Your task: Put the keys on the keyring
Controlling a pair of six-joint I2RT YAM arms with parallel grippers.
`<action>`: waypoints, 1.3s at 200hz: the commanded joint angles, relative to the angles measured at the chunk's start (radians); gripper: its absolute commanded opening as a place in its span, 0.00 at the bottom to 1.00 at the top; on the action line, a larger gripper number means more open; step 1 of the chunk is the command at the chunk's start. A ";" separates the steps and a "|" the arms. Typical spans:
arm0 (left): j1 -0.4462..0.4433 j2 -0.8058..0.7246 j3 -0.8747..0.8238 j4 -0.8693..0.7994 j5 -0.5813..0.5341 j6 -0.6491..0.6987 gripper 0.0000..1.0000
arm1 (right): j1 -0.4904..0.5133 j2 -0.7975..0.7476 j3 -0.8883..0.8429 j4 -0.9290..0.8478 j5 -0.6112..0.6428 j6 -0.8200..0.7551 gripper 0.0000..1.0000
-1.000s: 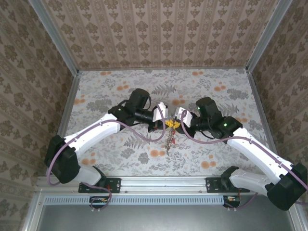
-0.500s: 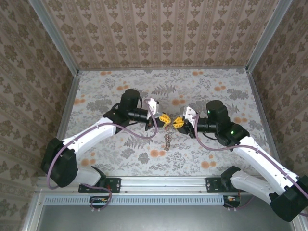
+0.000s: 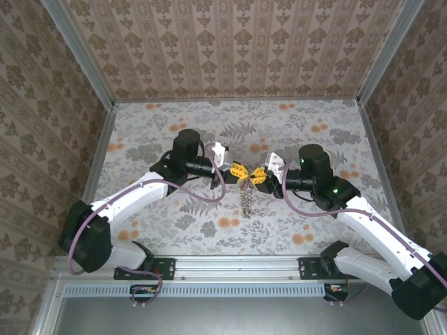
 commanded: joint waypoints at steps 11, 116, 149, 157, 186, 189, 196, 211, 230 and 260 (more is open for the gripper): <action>-0.018 -0.030 -0.001 0.085 0.072 -0.018 0.00 | -0.003 0.019 0.002 0.064 -0.020 0.030 0.20; -0.035 -0.011 -0.027 0.256 0.048 -0.101 0.00 | -0.003 0.059 -0.026 0.180 -0.084 0.084 0.11; -0.032 -0.032 -0.025 0.190 0.007 -0.071 0.00 | -0.007 0.065 0.000 0.095 -0.039 0.051 0.00; -0.029 -0.038 -0.015 0.130 -0.003 -0.040 0.05 | -0.009 0.060 0.011 0.057 -0.016 0.031 0.00; -0.024 -0.057 0.050 -0.189 -0.067 0.140 0.25 | -0.009 0.055 0.060 -0.082 0.053 -0.040 0.00; -0.023 -0.057 0.058 -0.223 -0.072 0.161 0.26 | -0.008 0.057 0.066 -0.097 0.059 -0.046 0.00; -0.023 -0.055 0.079 -0.297 -0.086 0.199 0.26 | -0.008 0.062 0.083 -0.131 0.077 -0.058 0.00; -0.022 -0.044 0.111 -0.393 -0.127 0.226 0.31 | -0.005 0.074 0.112 -0.186 0.106 -0.078 0.00; -0.034 -0.013 0.158 -0.500 -0.178 0.262 0.33 | 0.009 0.091 0.140 -0.231 0.144 -0.096 0.00; -0.056 0.027 0.190 -0.510 -0.231 0.216 0.34 | 0.034 0.123 0.175 -0.281 0.186 -0.125 0.00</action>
